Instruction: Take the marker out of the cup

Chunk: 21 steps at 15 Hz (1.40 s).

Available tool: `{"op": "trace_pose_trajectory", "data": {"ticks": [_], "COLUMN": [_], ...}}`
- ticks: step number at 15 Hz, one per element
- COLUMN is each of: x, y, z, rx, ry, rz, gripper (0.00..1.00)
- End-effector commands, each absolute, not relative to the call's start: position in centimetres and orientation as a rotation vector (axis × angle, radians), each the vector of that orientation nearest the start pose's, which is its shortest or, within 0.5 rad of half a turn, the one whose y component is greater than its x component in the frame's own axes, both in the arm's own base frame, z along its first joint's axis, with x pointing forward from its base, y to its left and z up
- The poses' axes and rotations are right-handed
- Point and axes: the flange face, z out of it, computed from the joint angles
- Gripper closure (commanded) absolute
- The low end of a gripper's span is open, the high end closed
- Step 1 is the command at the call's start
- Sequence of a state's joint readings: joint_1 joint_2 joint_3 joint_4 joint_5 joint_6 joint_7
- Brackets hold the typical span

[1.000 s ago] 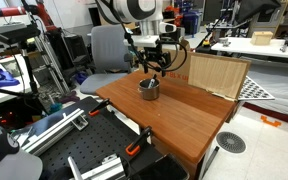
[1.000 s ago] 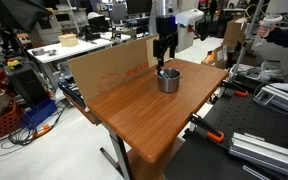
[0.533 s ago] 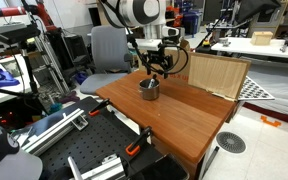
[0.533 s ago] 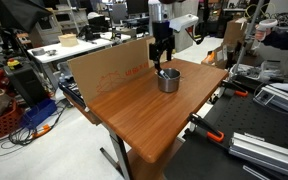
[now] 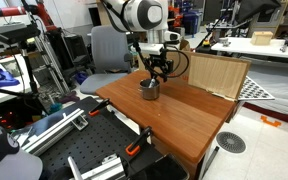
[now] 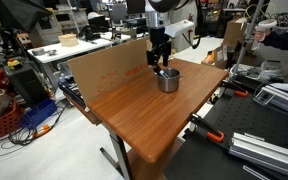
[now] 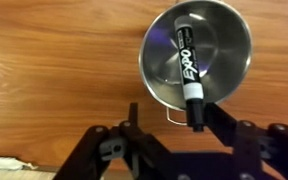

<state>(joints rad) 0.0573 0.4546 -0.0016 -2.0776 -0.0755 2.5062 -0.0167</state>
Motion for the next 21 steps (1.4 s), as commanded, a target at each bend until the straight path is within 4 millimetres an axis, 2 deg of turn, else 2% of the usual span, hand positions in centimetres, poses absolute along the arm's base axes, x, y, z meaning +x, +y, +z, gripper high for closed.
{"op": "trace_pose_trajectory", "data": {"ticks": [1, 4, 7, 9, 16, 21], "x": [59.1, 59.2, 59.2, 59.1, 58.8, 58.4], "y": [3.2, 3.2, 3.3, 3.3, 3.9, 5.9], "z": [20.1, 20.1, 20.1, 20.2, 21.1, 22.9], "rx": [-3.189, -3.19, -3.19, -3.188, -3.16, -3.121], "ry": [-0.178, -0.173, -0.167, -0.159, -0.131, -0.11], "rz": [0.038, 0.035, 0.034, 0.035, 0.058, 0.055], "gripper": [0.57, 0.81, 0.99, 0.95, 0.95, 0.95]}}
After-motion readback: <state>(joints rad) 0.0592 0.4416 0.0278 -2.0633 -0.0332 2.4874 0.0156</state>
